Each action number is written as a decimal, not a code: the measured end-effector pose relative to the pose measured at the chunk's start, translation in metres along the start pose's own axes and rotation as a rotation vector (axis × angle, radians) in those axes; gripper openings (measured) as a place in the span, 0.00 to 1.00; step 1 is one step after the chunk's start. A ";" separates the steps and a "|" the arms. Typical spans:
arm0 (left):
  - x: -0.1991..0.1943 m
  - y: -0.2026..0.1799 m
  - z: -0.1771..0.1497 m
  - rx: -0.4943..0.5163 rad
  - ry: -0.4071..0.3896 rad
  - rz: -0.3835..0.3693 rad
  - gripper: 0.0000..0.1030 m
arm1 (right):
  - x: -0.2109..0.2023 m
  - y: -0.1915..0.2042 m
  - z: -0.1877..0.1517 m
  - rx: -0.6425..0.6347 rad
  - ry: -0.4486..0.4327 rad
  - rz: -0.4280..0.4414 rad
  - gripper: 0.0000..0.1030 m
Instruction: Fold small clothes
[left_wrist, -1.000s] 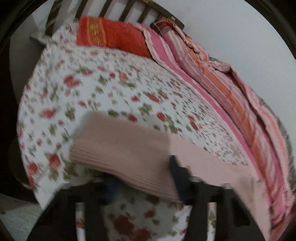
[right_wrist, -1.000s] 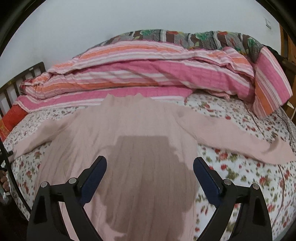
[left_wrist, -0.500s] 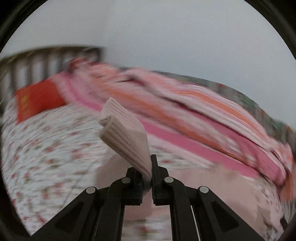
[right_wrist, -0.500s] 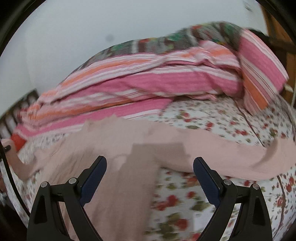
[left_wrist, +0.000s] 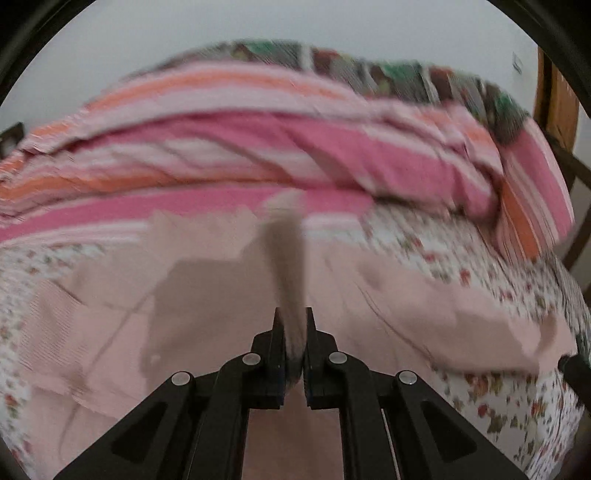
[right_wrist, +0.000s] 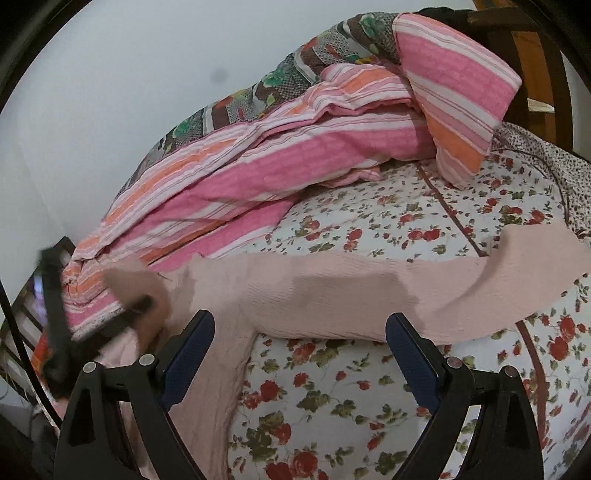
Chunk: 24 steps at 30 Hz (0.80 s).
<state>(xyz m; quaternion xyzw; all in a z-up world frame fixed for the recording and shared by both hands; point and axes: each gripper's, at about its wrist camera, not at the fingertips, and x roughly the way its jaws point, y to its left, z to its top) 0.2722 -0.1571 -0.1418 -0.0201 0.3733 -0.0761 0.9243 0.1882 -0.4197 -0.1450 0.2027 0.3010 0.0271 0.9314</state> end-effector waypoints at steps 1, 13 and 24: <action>0.004 -0.005 -0.005 0.007 0.026 -0.015 0.15 | -0.001 0.001 -0.001 -0.018 -0.001 -0.003 0.91; -0.053 0.073 0.003 0.009 -0.089 0.072 0.83 | 0.019 0.022 -0.009 -0.091 0.028 0.024 0.87; -0.056 0.251 -0.038 -0.146 -0.072 0.134 0.83 | 0.063 0.083 -0.025 -0.111 0.164 0.104 0.50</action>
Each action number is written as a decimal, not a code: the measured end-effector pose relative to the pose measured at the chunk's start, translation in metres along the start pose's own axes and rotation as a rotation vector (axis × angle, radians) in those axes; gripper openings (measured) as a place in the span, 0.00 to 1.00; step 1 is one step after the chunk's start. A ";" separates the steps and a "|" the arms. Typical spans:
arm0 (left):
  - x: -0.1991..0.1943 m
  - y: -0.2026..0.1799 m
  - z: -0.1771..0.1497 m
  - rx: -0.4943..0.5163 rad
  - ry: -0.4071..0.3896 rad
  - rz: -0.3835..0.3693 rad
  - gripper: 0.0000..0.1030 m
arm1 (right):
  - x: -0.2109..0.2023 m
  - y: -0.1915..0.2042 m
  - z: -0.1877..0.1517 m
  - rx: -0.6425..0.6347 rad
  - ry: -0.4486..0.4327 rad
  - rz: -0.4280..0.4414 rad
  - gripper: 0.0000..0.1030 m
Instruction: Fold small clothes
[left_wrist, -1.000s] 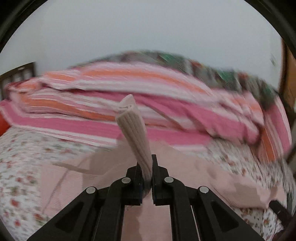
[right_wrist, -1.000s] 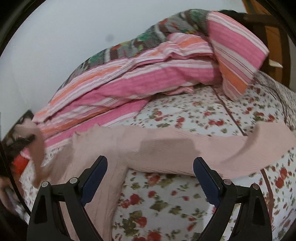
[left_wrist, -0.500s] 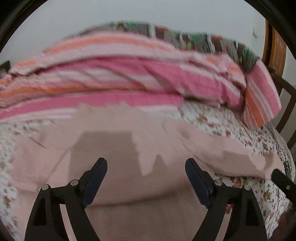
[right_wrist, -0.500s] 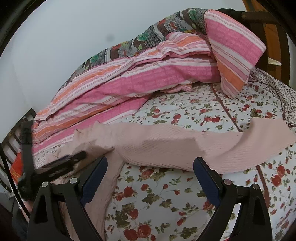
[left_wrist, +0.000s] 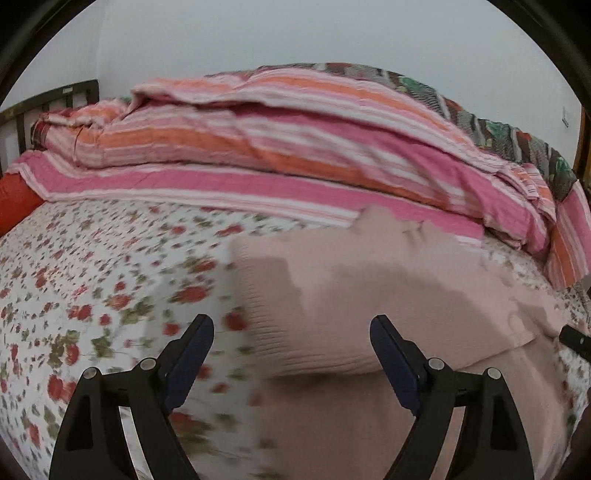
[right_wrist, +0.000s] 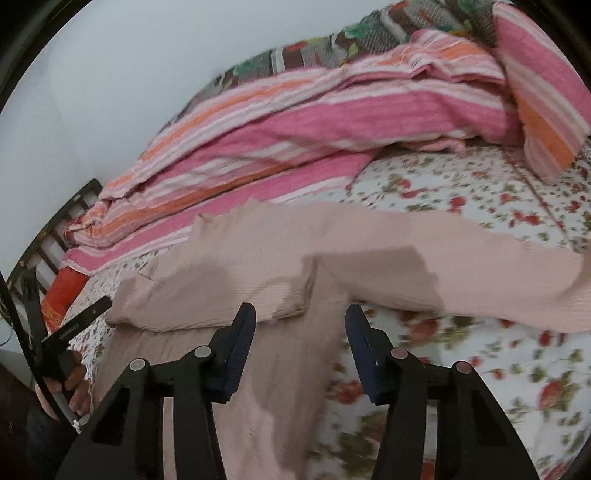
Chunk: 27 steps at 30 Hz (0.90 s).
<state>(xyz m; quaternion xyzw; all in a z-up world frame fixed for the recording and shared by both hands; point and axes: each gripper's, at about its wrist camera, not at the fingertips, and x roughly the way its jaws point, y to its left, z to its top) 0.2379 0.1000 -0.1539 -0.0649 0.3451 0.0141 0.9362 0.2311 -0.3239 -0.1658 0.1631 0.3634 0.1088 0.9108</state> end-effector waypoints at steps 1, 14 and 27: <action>0.004 0.008 -0.002 0.011 0.005 0.013 0.83 | 0.007 0.004 0.000 0.013 0.019 0.006 0.49; 0.028 0.060 -0.016 -0.099 0.056 -0.216 0.90 | 0.067 0.032 0.010 0.024 0.136 -0.216 0.23; 0.012 0.033 -0.006 -0.028 0.028 -0.290 0.90 | 0.043 0.009 0.012 0.053 -0.022 -0.258 0.04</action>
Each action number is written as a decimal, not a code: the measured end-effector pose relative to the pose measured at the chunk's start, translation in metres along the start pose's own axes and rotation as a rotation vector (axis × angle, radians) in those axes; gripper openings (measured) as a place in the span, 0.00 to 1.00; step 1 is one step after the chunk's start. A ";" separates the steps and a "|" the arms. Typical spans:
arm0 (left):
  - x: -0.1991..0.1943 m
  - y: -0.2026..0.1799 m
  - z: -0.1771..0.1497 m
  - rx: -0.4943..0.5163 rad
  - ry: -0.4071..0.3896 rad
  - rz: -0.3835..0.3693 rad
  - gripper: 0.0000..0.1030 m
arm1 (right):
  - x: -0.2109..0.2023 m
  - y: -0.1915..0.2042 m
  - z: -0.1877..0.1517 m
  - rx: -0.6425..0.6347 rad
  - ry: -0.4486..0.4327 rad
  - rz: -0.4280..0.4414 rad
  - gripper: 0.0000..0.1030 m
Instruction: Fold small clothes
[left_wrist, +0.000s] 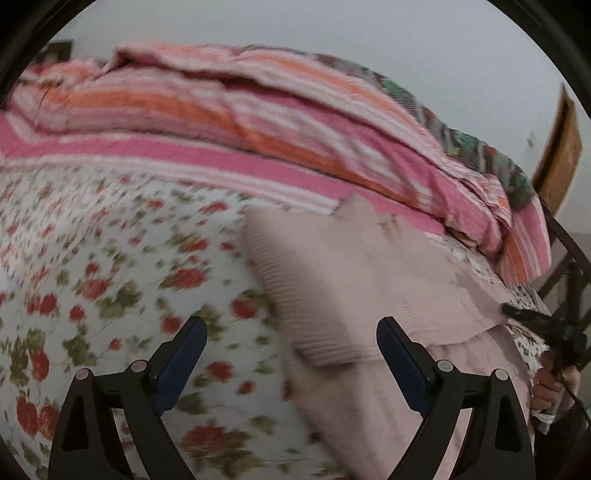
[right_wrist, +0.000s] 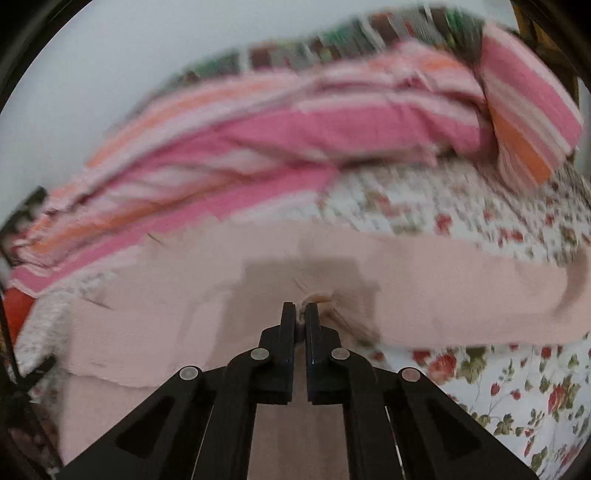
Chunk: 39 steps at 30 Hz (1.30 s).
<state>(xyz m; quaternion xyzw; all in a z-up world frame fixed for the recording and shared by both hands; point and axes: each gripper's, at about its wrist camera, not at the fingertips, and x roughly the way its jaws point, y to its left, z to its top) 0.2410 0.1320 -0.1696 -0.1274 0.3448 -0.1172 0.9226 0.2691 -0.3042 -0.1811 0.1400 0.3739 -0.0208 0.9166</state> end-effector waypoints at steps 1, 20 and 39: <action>-0.001 -0.006 0.002 0.013 -0.007 -0.008 0.89 | 0.005 -0.002 -0.003 0.007 0.011 -0.006 0.04; 0.050 -0.066 -0.011 0.207 0.111 0.056 0.97 | -0.095 -0.155 -0.006 0.047 -0.097 -0.274 0.67; 0.053 -0.071 -0.015 0.244 0.119 0.088 1.00 | -0.075 -0.311 0.015 0.286 -0.133 -0.265 0.06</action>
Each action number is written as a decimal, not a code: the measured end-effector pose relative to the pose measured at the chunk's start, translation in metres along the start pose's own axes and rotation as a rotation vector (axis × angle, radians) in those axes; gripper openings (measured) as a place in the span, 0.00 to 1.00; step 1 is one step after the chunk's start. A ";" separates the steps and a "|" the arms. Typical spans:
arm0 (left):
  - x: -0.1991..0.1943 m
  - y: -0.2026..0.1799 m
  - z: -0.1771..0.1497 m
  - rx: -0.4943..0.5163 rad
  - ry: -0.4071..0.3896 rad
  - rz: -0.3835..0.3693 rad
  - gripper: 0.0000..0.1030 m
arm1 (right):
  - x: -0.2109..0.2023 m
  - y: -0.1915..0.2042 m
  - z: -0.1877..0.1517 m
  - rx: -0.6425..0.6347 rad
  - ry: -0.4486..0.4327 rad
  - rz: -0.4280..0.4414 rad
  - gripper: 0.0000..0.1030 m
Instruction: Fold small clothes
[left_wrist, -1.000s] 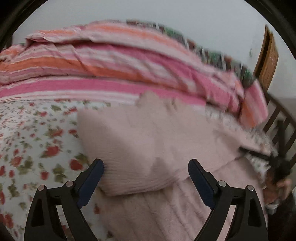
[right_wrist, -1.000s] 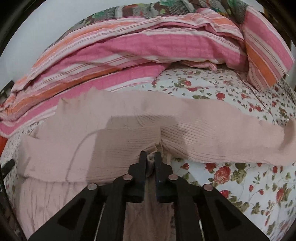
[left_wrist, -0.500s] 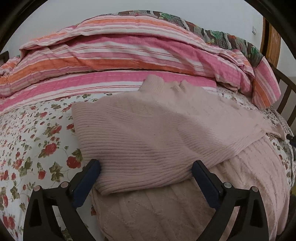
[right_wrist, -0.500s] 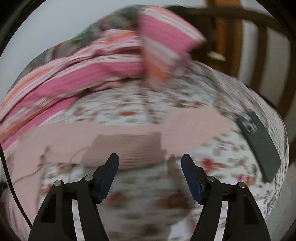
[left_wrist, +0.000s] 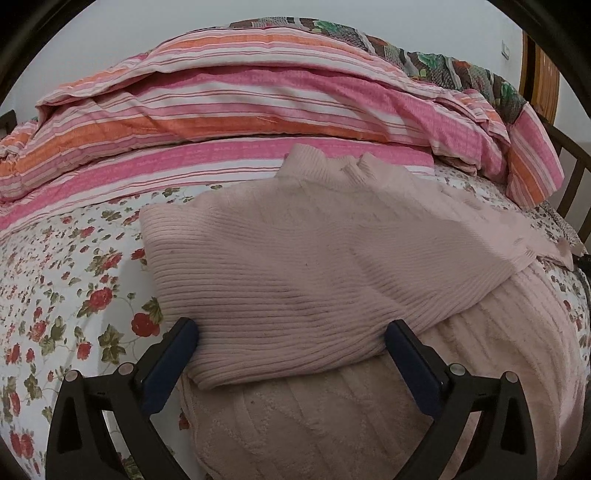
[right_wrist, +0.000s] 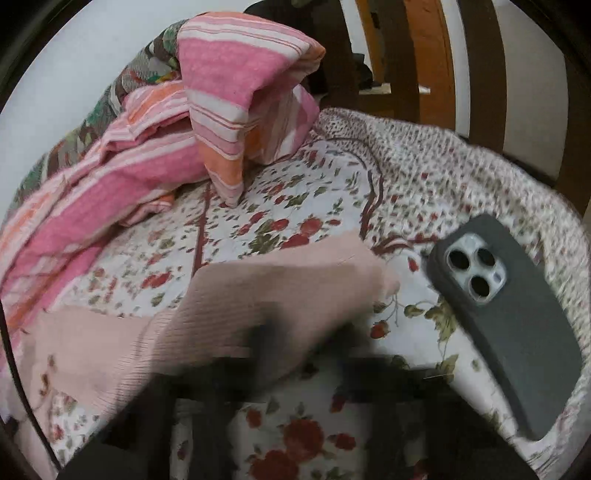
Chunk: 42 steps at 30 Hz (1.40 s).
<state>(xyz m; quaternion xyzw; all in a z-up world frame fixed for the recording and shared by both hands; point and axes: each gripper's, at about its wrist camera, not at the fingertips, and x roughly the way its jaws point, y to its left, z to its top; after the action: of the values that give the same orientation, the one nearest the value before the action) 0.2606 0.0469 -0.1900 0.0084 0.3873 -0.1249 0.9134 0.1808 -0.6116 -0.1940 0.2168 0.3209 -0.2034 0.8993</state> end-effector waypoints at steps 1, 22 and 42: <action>-0.001 0.001 0.000 -0.005 -0.002 -0.007 1.00 | -0.003 0.001 0.001 0.005 -0.011 -0.006 0.06; -0.076 0.119 -0.017 -0.354 -0.106 -0.029 1.00 | -0.173 0.367 -0.020 -0.530 -0.331 0.225 0.05; -0.091 0.119 -0.033 -0.282 -0.085 -0.073 0.99 | -0.110 0.471 -0.179 -0.766 0.017 0.551 0.73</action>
<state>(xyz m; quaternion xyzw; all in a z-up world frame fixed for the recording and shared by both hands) 0.2047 0.1863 -0.1580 -0.1392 0.3622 -0.1028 0.9159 0.2533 -0.1058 -0.1236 -0.0518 0.3107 0.1774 0.9324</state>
